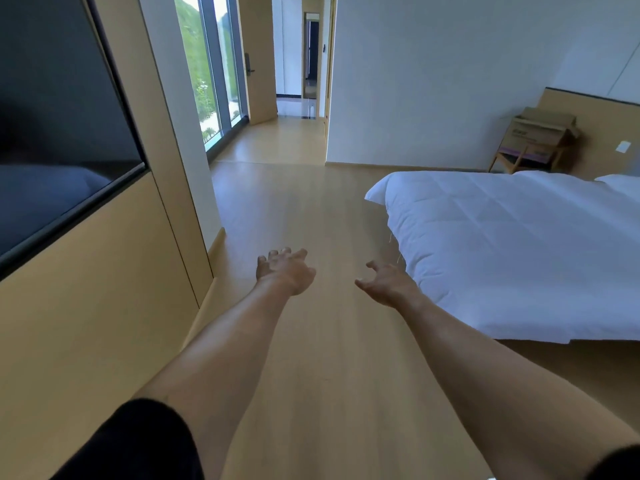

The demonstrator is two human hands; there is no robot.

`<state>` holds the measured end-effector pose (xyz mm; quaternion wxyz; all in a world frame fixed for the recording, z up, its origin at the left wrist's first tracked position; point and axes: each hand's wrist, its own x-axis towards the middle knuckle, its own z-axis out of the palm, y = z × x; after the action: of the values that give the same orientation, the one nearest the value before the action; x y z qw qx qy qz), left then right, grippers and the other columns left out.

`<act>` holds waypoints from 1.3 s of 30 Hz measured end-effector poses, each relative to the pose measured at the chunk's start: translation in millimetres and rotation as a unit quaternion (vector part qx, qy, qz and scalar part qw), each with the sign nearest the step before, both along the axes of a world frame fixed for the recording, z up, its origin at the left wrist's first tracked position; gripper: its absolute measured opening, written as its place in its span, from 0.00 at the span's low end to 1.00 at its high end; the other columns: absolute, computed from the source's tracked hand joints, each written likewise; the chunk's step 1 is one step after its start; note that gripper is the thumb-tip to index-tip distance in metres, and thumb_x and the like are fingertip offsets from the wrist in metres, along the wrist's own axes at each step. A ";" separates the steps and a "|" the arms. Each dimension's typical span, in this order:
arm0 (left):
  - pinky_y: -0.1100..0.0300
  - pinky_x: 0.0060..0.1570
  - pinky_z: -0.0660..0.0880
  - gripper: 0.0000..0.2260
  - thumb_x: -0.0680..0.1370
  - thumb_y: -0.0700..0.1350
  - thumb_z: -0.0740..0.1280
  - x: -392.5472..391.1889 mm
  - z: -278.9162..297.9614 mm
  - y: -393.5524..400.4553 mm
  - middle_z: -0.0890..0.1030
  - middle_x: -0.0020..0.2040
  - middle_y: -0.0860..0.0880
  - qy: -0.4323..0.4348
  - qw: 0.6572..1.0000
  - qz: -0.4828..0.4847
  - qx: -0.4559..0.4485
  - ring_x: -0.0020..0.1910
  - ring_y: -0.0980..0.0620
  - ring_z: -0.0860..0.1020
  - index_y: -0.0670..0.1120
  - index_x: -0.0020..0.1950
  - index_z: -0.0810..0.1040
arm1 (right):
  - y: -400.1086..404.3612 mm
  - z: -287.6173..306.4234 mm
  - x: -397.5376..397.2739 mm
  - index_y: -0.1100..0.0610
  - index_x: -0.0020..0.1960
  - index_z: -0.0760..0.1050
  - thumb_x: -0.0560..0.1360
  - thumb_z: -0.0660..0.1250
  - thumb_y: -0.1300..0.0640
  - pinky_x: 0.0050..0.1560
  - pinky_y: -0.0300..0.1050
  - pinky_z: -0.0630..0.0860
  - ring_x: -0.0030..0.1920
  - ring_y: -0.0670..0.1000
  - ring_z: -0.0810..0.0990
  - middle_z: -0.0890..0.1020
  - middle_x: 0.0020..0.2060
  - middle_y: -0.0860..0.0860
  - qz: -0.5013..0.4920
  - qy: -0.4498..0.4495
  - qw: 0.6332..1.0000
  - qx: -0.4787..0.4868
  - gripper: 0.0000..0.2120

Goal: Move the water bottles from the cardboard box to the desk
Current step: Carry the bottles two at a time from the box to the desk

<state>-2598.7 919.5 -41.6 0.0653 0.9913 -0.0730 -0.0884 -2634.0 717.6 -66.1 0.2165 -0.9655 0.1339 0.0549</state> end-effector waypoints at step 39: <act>0.46 0.74 0.60 0.22 0.84 0.58 0.56 718.5 -23.1 -148.8 0.68 0.75 0.45 -0.015 0.996 -0.084 0.002 0.75 0.43 0.65 0.54 0.77 0.65 | -141.3 -19.7 692.6 0.46 0.79 0.60 0.77 0.62 0.38 0.70 0.53 0.67 0.76 0.55 0.66 0.65 0.78 0.51 -0.047 0.013 0.999 -0.012 0.33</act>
<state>-1880.2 770.7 -64.7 0.0549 0.9830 -0.1565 -0.0783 -1941.4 576.3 -85.8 0.2049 -0.9599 0.1829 0.0559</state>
